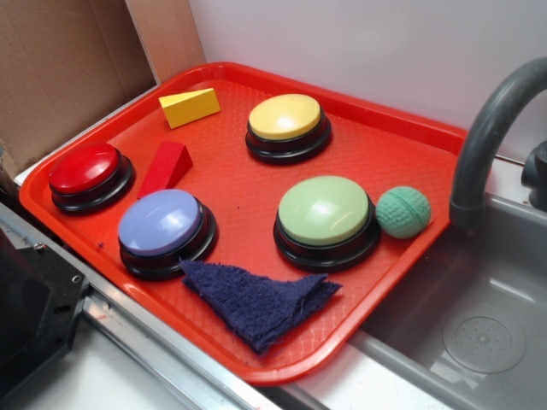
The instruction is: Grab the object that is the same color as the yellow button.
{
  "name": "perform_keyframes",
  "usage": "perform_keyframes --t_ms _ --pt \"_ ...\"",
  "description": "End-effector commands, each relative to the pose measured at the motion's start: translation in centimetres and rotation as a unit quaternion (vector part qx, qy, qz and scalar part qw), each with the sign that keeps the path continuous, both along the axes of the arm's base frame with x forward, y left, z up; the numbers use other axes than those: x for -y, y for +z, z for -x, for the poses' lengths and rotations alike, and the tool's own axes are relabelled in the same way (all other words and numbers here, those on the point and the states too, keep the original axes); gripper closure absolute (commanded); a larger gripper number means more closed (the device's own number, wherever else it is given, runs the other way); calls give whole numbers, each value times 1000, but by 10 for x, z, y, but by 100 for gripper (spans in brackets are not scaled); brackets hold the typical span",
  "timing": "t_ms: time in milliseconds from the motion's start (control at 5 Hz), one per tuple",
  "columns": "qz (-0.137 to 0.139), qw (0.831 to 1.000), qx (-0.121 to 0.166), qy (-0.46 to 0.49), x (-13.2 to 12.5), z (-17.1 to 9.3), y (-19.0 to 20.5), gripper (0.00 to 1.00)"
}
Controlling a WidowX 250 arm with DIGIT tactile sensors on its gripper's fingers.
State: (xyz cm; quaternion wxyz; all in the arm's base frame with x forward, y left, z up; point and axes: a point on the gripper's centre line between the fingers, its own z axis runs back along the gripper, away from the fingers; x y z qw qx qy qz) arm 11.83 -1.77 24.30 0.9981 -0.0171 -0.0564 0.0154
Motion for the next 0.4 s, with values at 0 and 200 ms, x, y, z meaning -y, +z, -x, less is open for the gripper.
perform_keyframes --t_ms 0,200 --pt "0 1000 0 0 0 0 0 0" --pt "-8 1000 3 11 -10 -24 -6 0"
